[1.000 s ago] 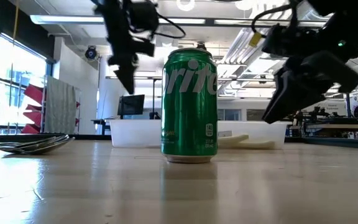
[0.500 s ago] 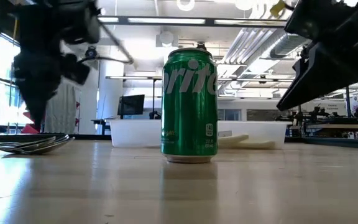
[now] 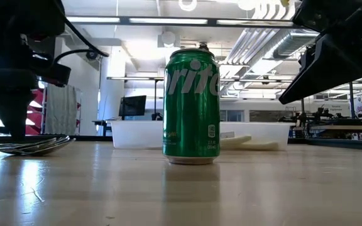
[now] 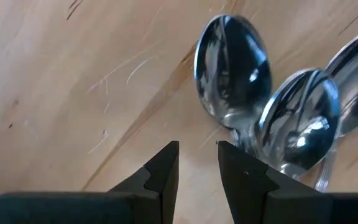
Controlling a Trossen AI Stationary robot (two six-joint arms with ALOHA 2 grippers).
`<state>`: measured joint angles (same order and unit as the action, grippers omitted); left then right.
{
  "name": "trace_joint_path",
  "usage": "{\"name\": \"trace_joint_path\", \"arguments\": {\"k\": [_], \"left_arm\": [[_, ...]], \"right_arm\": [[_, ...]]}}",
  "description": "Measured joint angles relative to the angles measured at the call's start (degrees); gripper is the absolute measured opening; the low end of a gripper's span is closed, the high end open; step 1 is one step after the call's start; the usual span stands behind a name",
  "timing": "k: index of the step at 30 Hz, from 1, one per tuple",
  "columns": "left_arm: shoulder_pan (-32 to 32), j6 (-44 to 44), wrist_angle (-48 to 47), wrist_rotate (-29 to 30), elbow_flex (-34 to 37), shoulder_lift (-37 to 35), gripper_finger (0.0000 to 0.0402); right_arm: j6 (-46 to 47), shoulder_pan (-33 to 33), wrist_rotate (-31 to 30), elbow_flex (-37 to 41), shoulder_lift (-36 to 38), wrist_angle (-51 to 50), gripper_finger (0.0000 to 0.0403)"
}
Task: Sort silverware
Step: Put the silver spoon into the silverware tray
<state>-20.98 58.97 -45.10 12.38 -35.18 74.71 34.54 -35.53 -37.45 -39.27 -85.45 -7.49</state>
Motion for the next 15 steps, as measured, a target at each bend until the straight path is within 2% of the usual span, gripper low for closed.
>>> {"name": "trace_joint_path", "arguments": {"k": [8, 15], "left_arm": [[0.1, 0.49, 0.35, 3.59, 0.0, 0.01, 0.0092], [0.03, -0.54, 5.26, 1.17, 0.0, 0.01, 0.0092]], "right_arm": [[0.0, 0.0, 0.24, 0.0, 0.0, 0.0, 0.0103], [-0.02, 0.0, 0.44, 0.0, 0.0, -0.08, 0.0103]]}}
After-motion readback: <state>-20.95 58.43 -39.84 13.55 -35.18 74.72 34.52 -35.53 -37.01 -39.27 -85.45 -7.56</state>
